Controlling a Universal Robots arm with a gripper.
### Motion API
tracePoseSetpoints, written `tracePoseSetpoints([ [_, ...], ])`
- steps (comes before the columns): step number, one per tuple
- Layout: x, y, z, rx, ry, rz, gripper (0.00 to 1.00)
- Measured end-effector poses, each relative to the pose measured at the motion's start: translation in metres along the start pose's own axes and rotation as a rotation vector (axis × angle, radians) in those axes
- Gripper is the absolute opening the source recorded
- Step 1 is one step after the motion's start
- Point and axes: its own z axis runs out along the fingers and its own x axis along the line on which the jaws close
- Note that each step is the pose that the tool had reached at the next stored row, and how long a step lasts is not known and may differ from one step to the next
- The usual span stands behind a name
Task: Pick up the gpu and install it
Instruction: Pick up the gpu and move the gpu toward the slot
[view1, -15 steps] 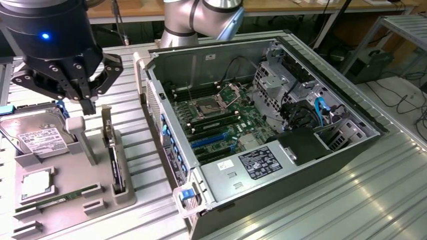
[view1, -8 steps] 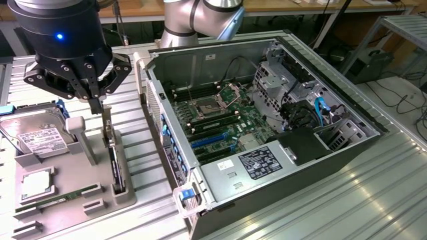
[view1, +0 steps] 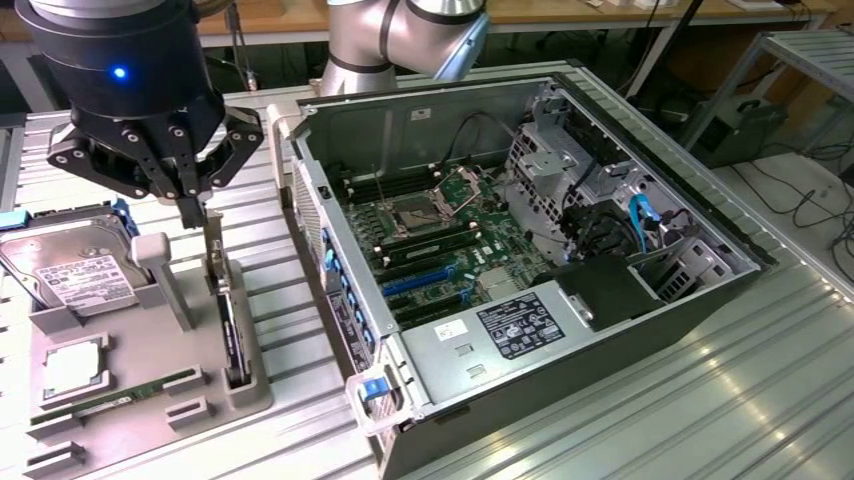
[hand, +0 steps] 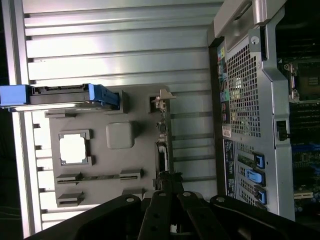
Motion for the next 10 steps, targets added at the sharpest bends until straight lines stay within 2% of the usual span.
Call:
tracePoseSetpoints([
  [2, 0.0, 0.0, 0.0, 0.0, 0.0, 0.0, 0.11],
  [3, 0.0, 0.0, 0.0, 0.0, 0.0, 0.0, 0.17],
  [4, 0.0, 0.0, 0.0, 0.0, 0.0, 0.0, 0.3],
  [6, 0.0, 0.0, 0.0, 0.0, 0.0, 0.0, 0.42],
  [7, 0.0, 0.0, 0.0, 0.0, 0.0, 0.0, 0.42],
  [10, 0.0, 0.0, 0.0, 0.0, 0.0, 0.0, 0.6],
])
